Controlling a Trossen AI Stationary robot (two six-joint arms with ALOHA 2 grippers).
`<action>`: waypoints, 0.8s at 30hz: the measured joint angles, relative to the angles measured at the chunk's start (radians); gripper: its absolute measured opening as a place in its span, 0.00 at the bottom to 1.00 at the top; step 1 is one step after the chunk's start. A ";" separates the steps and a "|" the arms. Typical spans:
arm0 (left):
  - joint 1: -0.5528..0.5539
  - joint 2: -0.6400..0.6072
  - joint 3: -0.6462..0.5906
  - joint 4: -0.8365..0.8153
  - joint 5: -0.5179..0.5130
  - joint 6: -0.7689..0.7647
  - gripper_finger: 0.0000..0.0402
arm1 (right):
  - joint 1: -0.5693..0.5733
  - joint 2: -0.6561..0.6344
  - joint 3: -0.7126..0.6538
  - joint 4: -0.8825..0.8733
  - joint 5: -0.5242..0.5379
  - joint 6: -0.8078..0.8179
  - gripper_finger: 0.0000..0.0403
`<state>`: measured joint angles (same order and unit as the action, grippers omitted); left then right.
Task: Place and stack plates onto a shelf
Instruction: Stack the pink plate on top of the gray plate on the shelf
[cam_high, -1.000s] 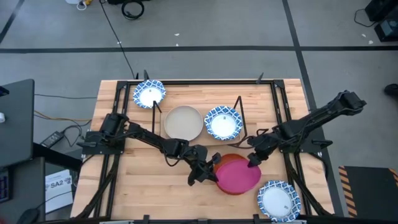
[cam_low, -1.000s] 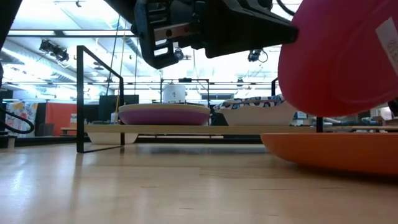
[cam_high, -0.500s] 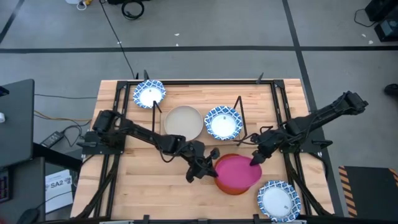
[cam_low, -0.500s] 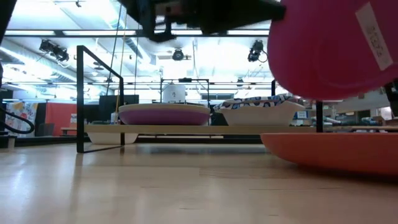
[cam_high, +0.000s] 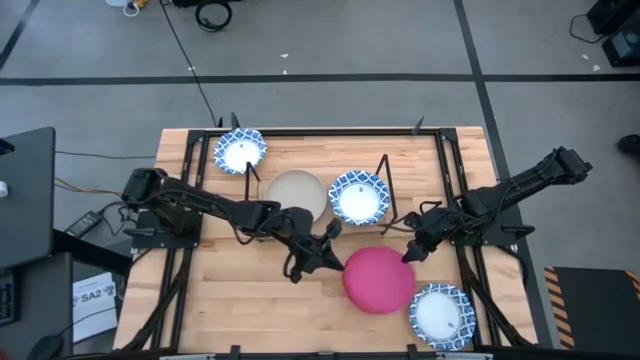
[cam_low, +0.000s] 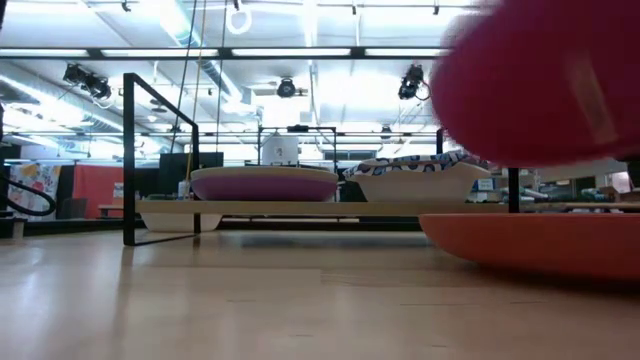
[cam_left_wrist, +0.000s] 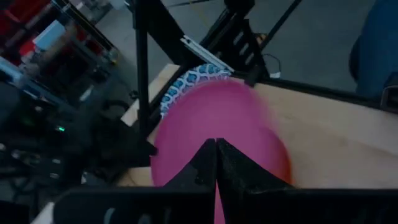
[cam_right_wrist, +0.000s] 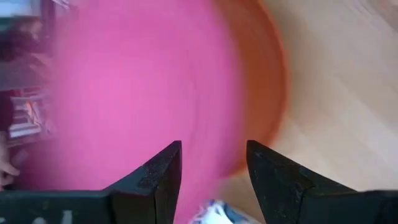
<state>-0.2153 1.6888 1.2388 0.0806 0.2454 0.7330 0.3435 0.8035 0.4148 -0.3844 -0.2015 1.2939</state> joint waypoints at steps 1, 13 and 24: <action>0.002 -0.003 0.000 -0.002 0.001 -0.010 0.02 | -0.001 -0.005 0.002 0.006 0.001 0.000 0.46; 0.011 -0.015 -0.001 -0.065 -0.004 -0.043 0.01 | -0.001 -0.004 0.003 0.011 0.034 -0.011 0.46; 0.011 -0.014 -0.001 -0.192 -0.009 -0.104 0.02 | 0.019 0.006 0.004 0.206 0.169 -0.073 0.46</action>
<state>-0.2042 1.6749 1.2374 -0.1114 0.2367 0.6294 0.3620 0.8097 0.4186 -0.1786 -0.0329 1.2206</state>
